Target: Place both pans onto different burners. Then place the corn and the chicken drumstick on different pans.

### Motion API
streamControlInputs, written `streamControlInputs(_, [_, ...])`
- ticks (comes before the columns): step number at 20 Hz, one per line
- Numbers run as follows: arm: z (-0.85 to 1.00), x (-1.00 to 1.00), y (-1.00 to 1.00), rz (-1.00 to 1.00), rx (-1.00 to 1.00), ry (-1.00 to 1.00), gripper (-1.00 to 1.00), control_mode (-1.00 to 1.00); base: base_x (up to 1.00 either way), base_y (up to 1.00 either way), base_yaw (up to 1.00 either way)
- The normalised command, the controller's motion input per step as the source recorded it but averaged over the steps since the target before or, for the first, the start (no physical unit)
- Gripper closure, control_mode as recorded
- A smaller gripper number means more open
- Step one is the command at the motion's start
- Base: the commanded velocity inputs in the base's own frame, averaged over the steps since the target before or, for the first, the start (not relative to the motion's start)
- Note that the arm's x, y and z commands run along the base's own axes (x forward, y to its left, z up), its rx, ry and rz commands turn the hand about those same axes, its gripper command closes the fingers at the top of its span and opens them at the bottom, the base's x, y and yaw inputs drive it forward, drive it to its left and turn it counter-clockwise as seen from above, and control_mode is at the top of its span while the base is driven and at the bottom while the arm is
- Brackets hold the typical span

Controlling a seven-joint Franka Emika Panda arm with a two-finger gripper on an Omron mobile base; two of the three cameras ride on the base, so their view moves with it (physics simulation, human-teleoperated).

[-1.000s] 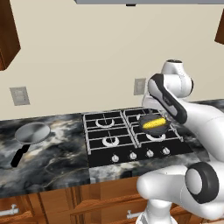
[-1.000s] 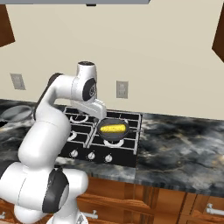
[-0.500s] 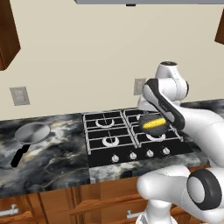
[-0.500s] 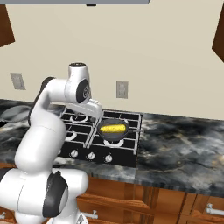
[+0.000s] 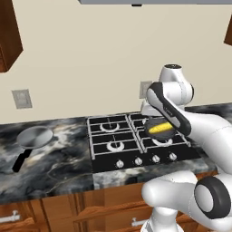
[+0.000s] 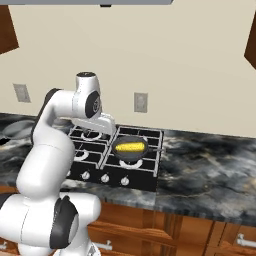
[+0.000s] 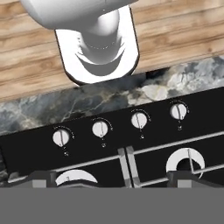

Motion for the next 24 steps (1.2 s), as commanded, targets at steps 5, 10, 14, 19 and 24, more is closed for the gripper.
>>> streamControlInputs(5, [0.00,0.00,0.00,0.00,0.00,0.00,-1.00,1.00,0.00,0.58,0.04])
streamControlInputs(10, [0.00,0.00,0.00,0.00,0.00,0.00,-1.00,1.00,0.00,0.95,0.00])
streamControlInputs(14, [0.00,0.00,0.00,0.00,0.00,0.00,-1.00,1.00,0.00,0.74,0.00])
streamControlInputs(19, [0.00,0.00,0.00,0.00,0.00,0.00,-1.00,1.00,0.02,0.42,0.02])
streamControlInputs(24, [0.00,0.00,0.00,0.00,0.00,0.00,-1.00,1.00,0.20,0.21,0.01])
